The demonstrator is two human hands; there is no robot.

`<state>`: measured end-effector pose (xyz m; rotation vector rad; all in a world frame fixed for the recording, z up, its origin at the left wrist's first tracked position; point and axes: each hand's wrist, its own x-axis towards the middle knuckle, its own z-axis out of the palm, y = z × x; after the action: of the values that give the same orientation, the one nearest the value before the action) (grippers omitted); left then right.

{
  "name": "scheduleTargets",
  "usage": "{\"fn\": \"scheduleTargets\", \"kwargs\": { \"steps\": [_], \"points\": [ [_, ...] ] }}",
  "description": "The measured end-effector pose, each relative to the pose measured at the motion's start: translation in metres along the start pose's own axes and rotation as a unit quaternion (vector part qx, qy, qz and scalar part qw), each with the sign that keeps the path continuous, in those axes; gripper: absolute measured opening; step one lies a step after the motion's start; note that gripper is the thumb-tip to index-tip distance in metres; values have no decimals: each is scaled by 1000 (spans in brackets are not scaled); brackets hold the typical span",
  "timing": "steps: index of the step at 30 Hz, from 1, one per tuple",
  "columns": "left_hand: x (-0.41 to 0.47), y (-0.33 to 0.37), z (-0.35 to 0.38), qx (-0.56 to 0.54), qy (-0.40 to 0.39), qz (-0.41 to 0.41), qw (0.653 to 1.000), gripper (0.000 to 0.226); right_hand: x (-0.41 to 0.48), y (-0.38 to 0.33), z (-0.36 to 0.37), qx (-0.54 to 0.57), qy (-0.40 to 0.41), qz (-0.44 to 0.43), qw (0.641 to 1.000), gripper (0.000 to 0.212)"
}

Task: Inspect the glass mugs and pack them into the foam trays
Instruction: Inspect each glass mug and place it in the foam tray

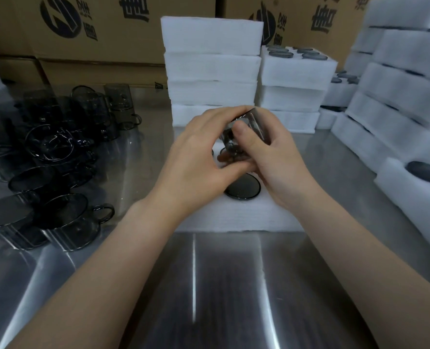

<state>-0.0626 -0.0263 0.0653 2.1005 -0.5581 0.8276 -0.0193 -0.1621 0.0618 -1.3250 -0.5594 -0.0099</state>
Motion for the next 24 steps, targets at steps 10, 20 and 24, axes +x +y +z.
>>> {"fn": "scheduleTargets", "kwargs": {
  "steps": [10, 20, 24],
  "points": [
    [0, 3, 1, -42, 32, -26, 998, 71, -3, -6, 6, -31, 55, 17, 998, 36],
    [-1, -5, 4, -77, 3, -14, 997, 65, 4, -7, -3, 125, 13, 78, 989, 51],
    [-2, -4, 5, -85, 8, -26, 996, 67, 4, -7, -2, 147, -30, 68, 986, 76]
  ]
}}
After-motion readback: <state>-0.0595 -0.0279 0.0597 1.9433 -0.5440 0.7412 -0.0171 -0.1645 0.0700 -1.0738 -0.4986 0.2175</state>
